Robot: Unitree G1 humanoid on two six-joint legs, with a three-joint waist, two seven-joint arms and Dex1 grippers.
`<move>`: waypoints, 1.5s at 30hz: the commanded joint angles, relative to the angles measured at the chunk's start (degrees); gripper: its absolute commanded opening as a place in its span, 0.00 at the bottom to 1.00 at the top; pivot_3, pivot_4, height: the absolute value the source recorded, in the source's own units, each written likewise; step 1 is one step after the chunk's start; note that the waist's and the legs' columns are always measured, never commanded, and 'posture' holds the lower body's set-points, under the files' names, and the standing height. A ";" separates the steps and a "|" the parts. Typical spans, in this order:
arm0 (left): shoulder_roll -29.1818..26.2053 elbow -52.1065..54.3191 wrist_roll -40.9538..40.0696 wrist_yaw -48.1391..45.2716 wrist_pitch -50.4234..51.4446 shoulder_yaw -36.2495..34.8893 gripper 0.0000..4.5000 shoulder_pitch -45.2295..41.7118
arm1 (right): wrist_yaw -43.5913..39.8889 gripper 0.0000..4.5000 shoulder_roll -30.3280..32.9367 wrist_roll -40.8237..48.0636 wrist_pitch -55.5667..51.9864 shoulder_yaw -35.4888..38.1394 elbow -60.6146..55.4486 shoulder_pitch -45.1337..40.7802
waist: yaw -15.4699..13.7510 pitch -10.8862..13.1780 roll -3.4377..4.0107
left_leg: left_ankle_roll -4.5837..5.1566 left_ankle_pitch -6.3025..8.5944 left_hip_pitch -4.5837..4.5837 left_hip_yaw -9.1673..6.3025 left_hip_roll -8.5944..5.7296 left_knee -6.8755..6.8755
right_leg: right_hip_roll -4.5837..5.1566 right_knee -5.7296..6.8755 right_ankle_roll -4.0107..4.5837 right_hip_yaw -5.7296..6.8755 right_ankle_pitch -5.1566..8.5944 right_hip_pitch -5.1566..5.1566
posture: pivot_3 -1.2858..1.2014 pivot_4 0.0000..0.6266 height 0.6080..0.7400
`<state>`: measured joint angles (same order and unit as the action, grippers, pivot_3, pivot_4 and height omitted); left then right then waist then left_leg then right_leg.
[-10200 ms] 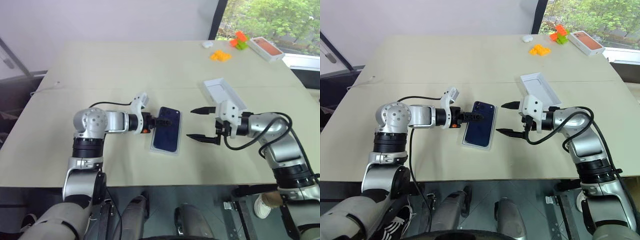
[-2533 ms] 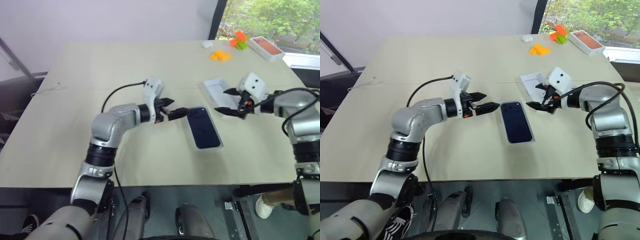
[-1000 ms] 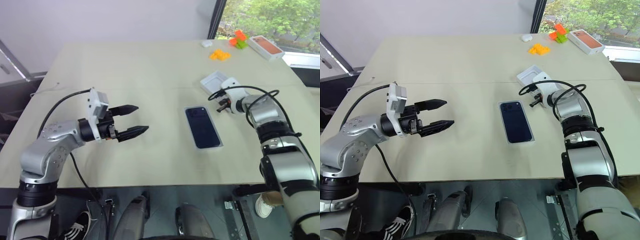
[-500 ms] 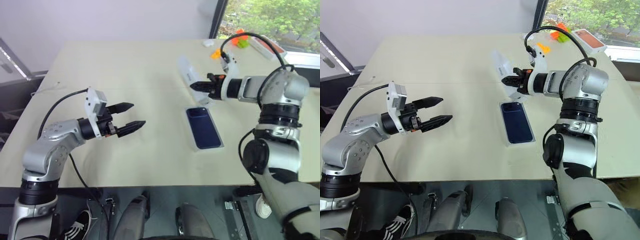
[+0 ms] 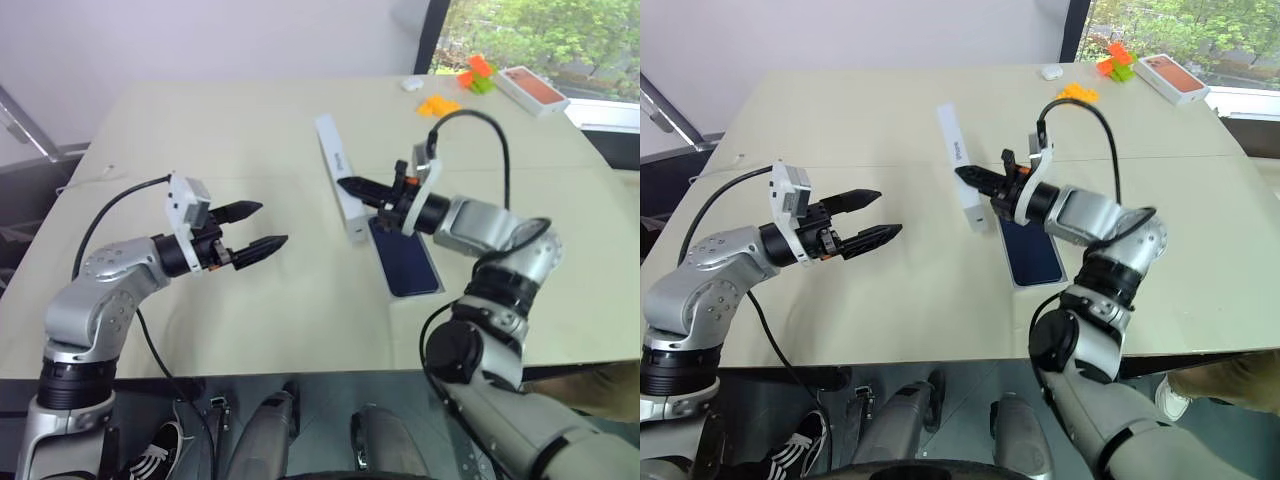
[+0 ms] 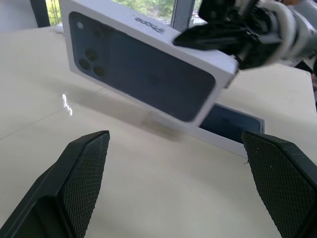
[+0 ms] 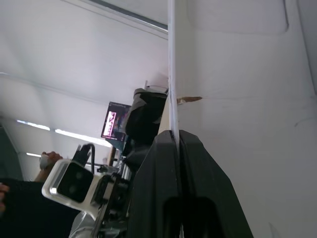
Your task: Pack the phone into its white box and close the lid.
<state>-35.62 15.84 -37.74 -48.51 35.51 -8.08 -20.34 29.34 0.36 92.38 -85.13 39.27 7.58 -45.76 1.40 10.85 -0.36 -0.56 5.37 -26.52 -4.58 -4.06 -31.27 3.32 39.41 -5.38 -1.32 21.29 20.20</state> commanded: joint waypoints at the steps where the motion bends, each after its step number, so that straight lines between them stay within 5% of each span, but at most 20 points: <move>1: -0.14 0.70 -0.64 0.29 -0.57 -1.23 1.00 -0.29 | 14.19 0.00 -0.18 20.03 12.82 -8.26 -7.89 5.49 | 0.17 0.00 0.00 | 0.07 -0.05 0.00 0.03 0.00 -0.01 | 0.01 0.01 0.00 0.00 0.00 0.00 | 0.52 0.24 1.00; 6: 0.71 0.49 0.42 1.33 -1.30 -0.42 1.00 -0.19 | 16.39 0.00 -3.75 20.62 20.17 -14.25 -17.95 13.61 | 1.40 -0.03 0.02 | 0.21 -0.23 0.10 0.07 -0.01 -0.02 | 0.00 0.15 0.06 -0.05 -0.07 0.00 | 0.52 0.24 1.00; 10: 1.78 -0.16 0.27 2.06 -0.43 0.23 1.00 -0.08 | 12.17 0.00 -0.61 20.62 20.78 -17.84 -20.93 19.86 | 1.18 -0.03 0.04 | 0.20 -0.23 0.18 -0.01 0.03 0.04 | -0.04 0.15 0.11 -0.03 -0.05 0.20 | 0.52 0.24 1.00; 13: 3.40 -0.69 0.35 2.54 -0.59 0.85 0.81 0.27 | 8.45 0.00 2.14 20.62 20.74 -20.40 -21.40 22.18 | 1.11 -0.03 0.04 | 0.19 -0.23 0.14 0.01 0.02 0.04 | -0.02 0.04 0.13 -0.05 -0.05 0.21 | 0.52 0.24 1.00; 20: 7.06 -1.94 1.43 3.92 -0.78 3.73 0.01 0.44 | 1.96 0.00 9.87 20.62 19.25 -23.28 -17.88 23.16 | 1.00 -0.03 0.03 | 0.19 -0.23 0.07 0.01 0.02 0.07 | 0.02 -0.08 0.18 -0.04 -0.02 0.21 | 0.52 0.24 1.00; 42: 20.99 -12.50 10.51 6.88 -6.03 13.92 0.01 -5.21 | -6.92 0.00 18.37 20.62 19.98 -28.86 -17.73 27.57 | 0.66 -0.05 -0.02 | 0.20 -0.23 -0.03 0.02 0.01 0.05 | 0.04 -0.10 0.10 0.00 -0.06 0.02 | 0.52 0.24 1.00; 45: 21.60 -13.44 10.99 6.70 -6.59 14.14 0.00 -5.54 | -6.57 0.22 19.03 20.62 20.29 -29.02 -17.23 27.41 | 0.63 -0.05 -0.03 | 0.20 -0.23 -0.03 0.03 0.00 0.03 | 0.04 -0.13 0.10 -0.01 -0.06 0.00 | 0.52 0.24 1.00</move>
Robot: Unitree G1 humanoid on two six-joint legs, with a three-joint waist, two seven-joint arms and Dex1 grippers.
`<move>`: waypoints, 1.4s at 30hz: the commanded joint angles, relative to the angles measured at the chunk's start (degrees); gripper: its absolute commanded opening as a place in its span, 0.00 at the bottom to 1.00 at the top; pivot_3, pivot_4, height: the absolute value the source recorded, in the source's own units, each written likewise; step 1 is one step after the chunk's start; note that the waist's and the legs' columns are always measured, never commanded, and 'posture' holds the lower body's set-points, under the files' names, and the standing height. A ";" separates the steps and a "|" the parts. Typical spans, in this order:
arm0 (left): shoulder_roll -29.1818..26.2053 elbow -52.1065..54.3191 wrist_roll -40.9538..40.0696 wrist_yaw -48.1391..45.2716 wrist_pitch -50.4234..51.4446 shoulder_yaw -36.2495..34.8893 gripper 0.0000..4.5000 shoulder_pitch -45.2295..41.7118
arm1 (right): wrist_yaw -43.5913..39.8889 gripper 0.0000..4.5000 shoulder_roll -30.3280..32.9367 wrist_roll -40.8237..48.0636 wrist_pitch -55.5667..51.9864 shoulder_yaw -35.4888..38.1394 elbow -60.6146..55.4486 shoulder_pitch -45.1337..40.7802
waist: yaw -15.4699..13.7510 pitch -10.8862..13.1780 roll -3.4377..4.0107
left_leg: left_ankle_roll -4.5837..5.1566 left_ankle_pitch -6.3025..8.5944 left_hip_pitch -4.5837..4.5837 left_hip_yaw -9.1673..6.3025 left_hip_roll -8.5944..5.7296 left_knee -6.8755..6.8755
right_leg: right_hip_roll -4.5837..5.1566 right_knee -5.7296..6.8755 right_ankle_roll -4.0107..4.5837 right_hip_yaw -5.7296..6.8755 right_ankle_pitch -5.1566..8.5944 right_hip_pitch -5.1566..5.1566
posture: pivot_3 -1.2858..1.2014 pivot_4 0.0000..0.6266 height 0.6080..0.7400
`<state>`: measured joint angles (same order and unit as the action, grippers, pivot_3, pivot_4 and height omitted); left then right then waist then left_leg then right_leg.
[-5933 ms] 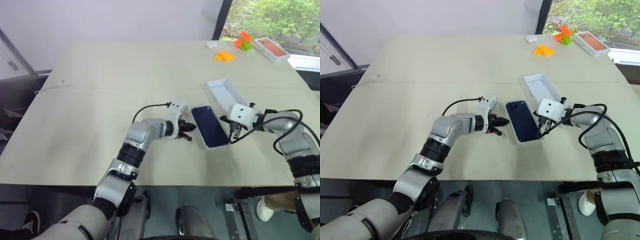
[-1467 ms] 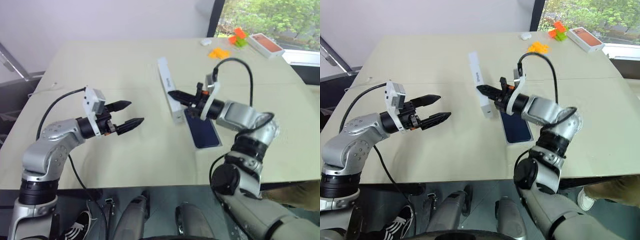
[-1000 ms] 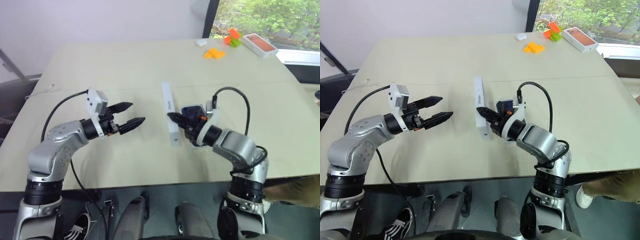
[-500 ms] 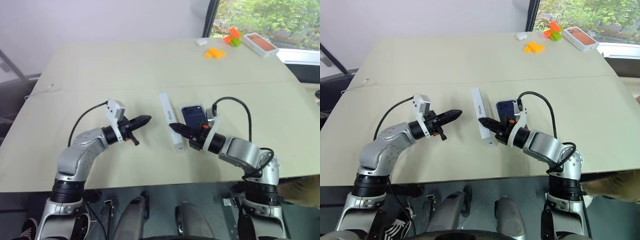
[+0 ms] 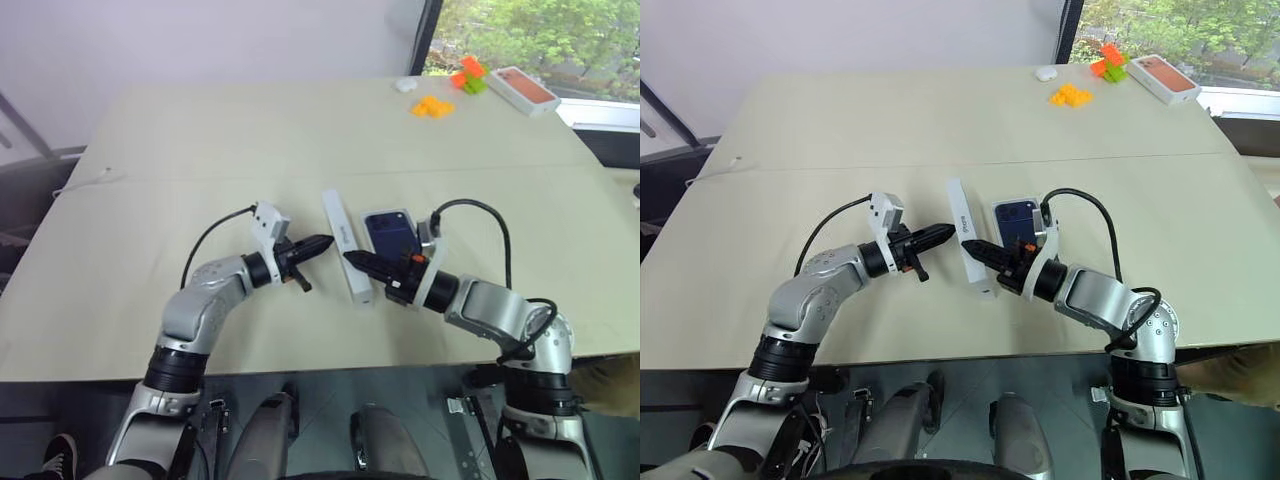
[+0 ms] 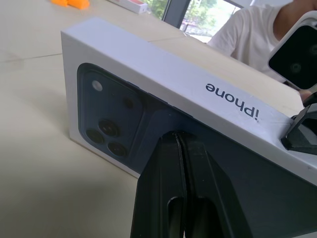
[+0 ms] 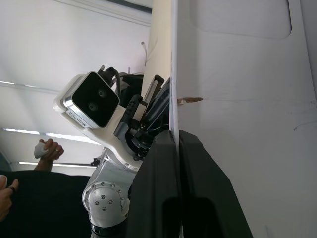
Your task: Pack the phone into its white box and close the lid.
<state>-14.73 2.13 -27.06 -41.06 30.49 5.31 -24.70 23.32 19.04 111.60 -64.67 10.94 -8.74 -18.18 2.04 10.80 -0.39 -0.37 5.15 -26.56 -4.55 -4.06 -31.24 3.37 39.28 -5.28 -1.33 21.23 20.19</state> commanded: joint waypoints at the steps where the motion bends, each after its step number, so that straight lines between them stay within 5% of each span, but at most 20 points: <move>1: 0.96 -0.11 0.52 -0.75 -1.63 0.77 0.00 -1.42 | 0.14 0.33 0.36 1.40 0.30 -0.58 -0.64 -0.27 | -0.02 0.00 0.00 | 0.00 0.00 -0.01 0.00 0.00 0.00 | 0.00 -0.01 0.00 0.00 0.00 0.00 | 0.52 0.24 1.00; 7: 2.35 -1.29 1.63 -0.87 -2.50 1.51 0.00 -1.88 | -0.26 0.99 2.89 1.40 0.16 -0.57 0.80 -1.98 | -0.22 0.00 0.00 | 0.00 0.00 -0.02 -0.01 0.00 0.00 | 0.00 -0.02 0.00 0.01 0.00 0.01 | 0.52 0.24 1.00; 14: 3.04 -0.12 1.47 -0.27 -1.80 1.29 0.00 -1.30 | -6.69 0.99 16.03 1.37 -4.47 -2.72 5.58 -8.74 | -0.99 0.02 0.00 | 0.00 0.00 -0.05 0.01 0.00 -0.02 | 0.00 -0.02 0.00 0.01 0.00 0.03 | 0.52 0.24 1.00; 24: 3.84 2.01 1.27 -0.05 -0.97 2.43 0.00 0.08 | -26.32 0.99 23.12 -18.95 -6.23 -3.02 13.86 -17.76 | -1.32 0.02 -0.03 | 0.02 0.01 -0.27 0.01 0.00 -0.03 | 0.00 -0.14 -0.04 0.11 -0.01 0.13 | 0.52 0.24 1.00; 30: 3.84 4.21 0.08 0.85 0.88 2.15 0.00 0.96 | -45.18 0.99 29.60 -37.52 -2.87 -6.57 12.21 -19.73 | -1.41 0.02 -0.03 | 0.03 0.01 -0.27 -0.01 0.00 -0.07 | 0.00 -0.13 -0.04 0.19 -0.01 0.11 | 0.52 0.24 1.00; 42: 8.29 1.31 2.22 2.53 -0.43 5.22 0.00 -0.27 | -61.74 0.99 33.05 -62.47 6.26 -10.22 20.44 -24.20 | -1.70 0.03 -0.03 | 0.02 0.01 -0.28 -0.06 -0.07 -0.12 | 0.06 -0.16 -0.04 0.24 -0.01 0.08 | 0.52 0.24 1.00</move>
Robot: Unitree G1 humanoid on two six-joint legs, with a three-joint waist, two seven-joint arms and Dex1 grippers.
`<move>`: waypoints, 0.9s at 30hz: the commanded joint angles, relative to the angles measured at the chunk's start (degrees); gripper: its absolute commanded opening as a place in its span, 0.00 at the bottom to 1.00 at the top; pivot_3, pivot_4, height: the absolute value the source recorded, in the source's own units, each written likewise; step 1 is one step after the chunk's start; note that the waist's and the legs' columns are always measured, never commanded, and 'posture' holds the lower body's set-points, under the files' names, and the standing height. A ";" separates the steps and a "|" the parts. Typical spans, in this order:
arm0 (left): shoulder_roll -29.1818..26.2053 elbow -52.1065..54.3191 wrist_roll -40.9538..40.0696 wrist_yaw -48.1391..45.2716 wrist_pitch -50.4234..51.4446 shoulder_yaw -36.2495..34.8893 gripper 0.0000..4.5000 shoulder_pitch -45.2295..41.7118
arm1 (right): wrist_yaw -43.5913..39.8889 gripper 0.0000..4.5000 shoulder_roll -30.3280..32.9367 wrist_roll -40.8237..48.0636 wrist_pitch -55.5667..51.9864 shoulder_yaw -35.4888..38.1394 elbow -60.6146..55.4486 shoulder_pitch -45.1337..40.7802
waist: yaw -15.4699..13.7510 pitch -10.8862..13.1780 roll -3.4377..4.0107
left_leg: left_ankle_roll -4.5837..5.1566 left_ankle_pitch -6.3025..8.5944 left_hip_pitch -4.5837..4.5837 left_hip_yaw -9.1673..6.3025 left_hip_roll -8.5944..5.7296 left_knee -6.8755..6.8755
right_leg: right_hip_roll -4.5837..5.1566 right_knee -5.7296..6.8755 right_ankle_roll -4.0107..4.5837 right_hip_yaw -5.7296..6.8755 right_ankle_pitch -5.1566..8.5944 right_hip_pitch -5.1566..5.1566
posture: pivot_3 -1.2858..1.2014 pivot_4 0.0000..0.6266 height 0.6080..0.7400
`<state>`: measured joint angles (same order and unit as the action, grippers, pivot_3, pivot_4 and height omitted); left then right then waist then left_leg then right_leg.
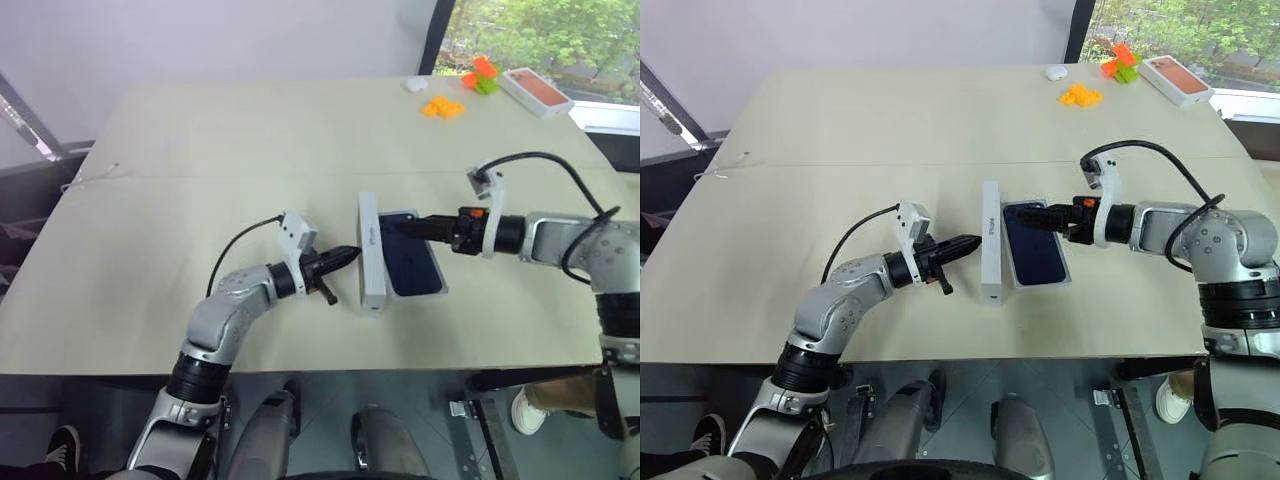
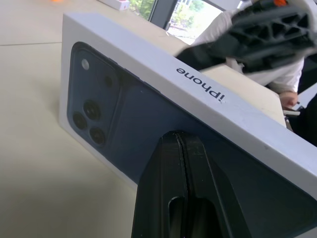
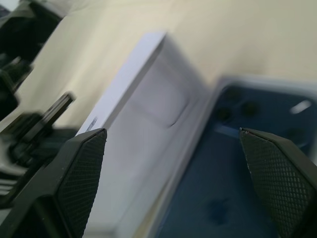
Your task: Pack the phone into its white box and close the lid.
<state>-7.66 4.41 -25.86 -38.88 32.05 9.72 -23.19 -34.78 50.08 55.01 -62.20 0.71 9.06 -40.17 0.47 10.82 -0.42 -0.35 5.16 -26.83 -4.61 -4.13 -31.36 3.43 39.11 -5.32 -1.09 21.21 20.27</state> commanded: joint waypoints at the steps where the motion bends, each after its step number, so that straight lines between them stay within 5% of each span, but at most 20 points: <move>1: 1.76 -1.77 1.33 0.30 -2.43 1.10 0.00 -2.34 | -4.81 0.99 2.35 -8.18 5.67 -0.22 4.22 -3.01 | -0.15 0.00 0.00 | 0.00 0.00 -0.01 -0.02 -0.01 -0.01 | 0.00 -0.01 0.00 0.02 0.00 0.01 | 0.52 0.24 1.00; 10: 6.66 -11.38 5.06 0.59 -7.80 2.59 0.00 -6.96 | -16.98 0.99 3.70 -19.03 14.50 -1.22 4.75 -2.63 | 0.15 0.00 -0.01 | -0.01 0.00 -0.03 -0.01 -0.01 0.04 | 0.00 -0.01 -0.03 0.06 0.00 0.04 | 0.52 0.24 1.00; 20: 7.27 -14.71 6.24 1.38 -10.80 0.30 0.00 -9.71 | -25.00 0.99 2.89 -21.61 19.85 0.53 -1.00 2.78 | 0.12 0.00 -0.01 | -0.02 0.00 -0.01 -0.04 -0.01 -0.15 | -0.01 0.03 -0.11 0.08 -0.05 -0.05 | 0.52 0.24 1.00; 23: 6.90 -13.38 5.27 1.49 -9.38 -0.70 0.00 -10.23 | -24.92 0.81 2.25 -22.30 19.67 0.60 -0.49 2.62 | 0.15 0.00 0.00 | -0.01 0.02 -0.04 -0.07 -0.01 -0.26 | -0.01 0.03 -0.13 0.09 -0.06 -0.07 | 0.52 0.24 1.00; 27: 6.24 -10.25 4.44 1.83 -7.33 -1.86 0.00 -10.35 | -24.17 0.39 1.41 -25.72 22.57 -0.05 2.05 2.40 | 0.13 0.00 0.00 | 0.02 0.05 -0.05 -0.08 -0.02 -0.33 | -0.01 0.02 -0.15 0.08 -0.07 -0.10 | 0.52 0.24 1.00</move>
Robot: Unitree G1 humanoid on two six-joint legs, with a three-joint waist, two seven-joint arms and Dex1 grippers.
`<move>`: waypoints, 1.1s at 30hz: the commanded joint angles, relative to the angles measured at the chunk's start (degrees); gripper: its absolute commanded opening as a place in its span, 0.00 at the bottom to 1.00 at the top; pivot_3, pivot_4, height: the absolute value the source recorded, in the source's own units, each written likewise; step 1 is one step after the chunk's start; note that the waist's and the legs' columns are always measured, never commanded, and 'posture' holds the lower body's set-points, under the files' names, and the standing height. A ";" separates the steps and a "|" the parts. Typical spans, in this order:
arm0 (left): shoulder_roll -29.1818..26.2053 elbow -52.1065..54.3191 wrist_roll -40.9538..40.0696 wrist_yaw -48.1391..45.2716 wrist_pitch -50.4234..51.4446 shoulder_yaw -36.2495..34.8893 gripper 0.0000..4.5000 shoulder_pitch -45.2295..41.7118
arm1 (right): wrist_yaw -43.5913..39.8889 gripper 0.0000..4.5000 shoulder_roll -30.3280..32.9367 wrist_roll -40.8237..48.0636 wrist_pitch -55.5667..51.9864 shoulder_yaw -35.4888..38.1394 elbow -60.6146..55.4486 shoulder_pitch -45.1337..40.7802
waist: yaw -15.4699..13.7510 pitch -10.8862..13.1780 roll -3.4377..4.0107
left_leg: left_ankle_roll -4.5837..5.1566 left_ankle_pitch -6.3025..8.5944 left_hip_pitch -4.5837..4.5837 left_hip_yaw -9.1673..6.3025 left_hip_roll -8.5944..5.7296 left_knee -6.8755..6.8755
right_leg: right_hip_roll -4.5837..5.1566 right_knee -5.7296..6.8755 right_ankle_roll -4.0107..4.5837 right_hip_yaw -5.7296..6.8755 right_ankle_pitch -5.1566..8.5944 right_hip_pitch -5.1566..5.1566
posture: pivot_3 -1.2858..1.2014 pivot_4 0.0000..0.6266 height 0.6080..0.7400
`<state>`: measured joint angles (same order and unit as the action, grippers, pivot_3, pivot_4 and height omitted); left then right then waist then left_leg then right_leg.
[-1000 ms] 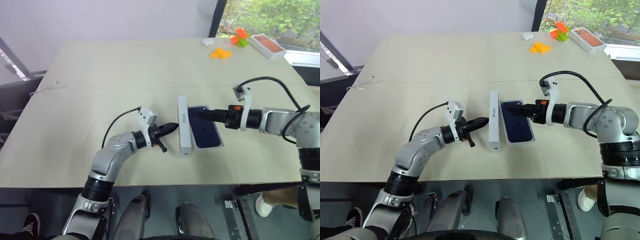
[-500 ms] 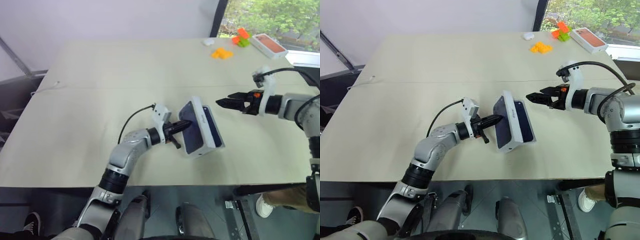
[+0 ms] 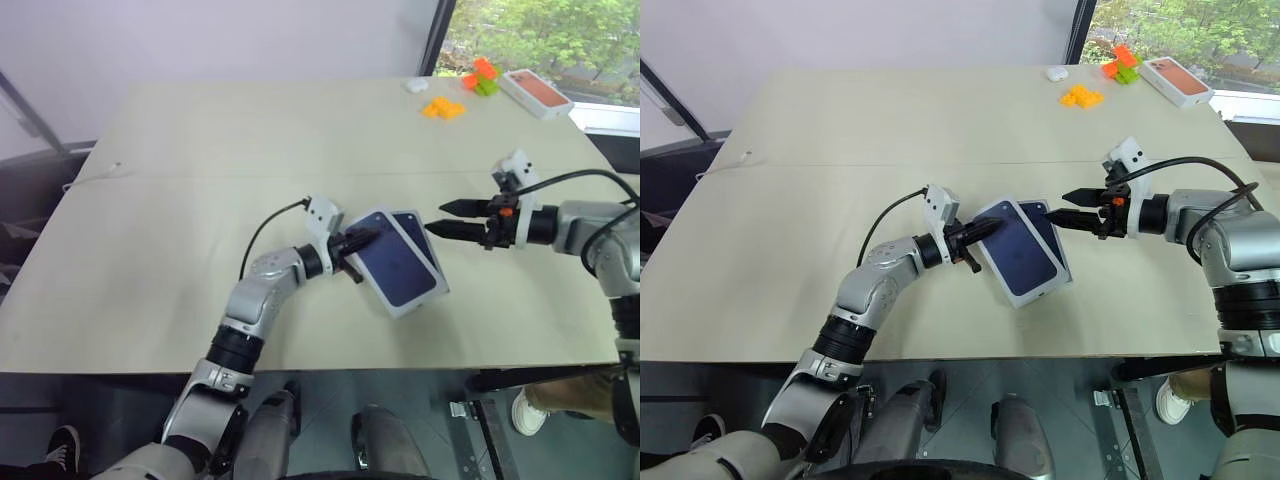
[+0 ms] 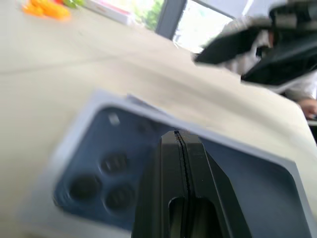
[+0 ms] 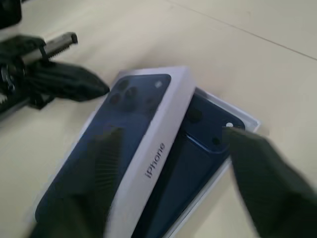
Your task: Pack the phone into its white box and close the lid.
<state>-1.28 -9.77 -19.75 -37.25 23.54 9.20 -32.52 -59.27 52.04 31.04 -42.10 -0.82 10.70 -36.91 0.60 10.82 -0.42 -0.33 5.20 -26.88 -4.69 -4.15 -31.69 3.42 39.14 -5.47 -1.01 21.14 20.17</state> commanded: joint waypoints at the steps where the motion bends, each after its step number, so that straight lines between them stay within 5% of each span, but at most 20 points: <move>1: -0.41 4.63 -1.66 0.22 1.31 -1.43 0.00 -0.77 | 0.35 0.28 -0.73 -2.54 3.26 1.27 0.52 -0.74 | 0.00 0.00 0.00 | 0.00 0.00 -0.01 0.00 0.00 -0.01 | 0.00 0.00 0.00 0.00 0.00 0.01 | 0.52 0.24 1.00; 4: -1.79 8.20 -2.51 0.49 3.72 -2.07 0.00 1.10 | 0.45 0.00 -1.74 -3.04 3.08 1.69 0.61 -1.10 | 0.04 -0.01 0.02 | 0.00 0.00 -0.02 -0.01 0.00 -0.15 | 0.00 0.01 0.00 0.00 0.00 0.03 | 0.52 0.24 1.00; 16: -10.67 21.35 -5.47 2.45 15.36 -2.62 0.00 12.61 | -0.92 0.00 -2.85 -13.70 15.67 -3.32 -0.97 2.75 | 0.05 -0.02 0.04 | 0.04 0.04 0.08 -0.02 0.00 -0.06 | -0.01 0.01 0.00 -0.03 0.00 -0.10 | 0.52 0.24 1.00; 33: -4.26 4.28 1.57 1.67 7.62 4.57 0.00 6.57 | -1.27 0.00 -4.68 -20.46 21.72 -4.67 0.15 4.78 | -0.10 -0.03 0.06 | 0.06 0.08 0.20 -0.05 -0.01 -0.18 | 0.00 -0.02 -0.01 0.00 -0.01 -0.29 | 0.52 0.24 1.00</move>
<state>-6.00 -5.05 -18.78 -34.84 32.83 12.77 -25.25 -60.25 47.16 10.32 -20.86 -7.04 12.51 -32.12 0.50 10.79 -0.35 -0.28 5.29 -26.68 -4.74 -4.16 -31.87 3.42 39.12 -5.47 -1.00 21.14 19.87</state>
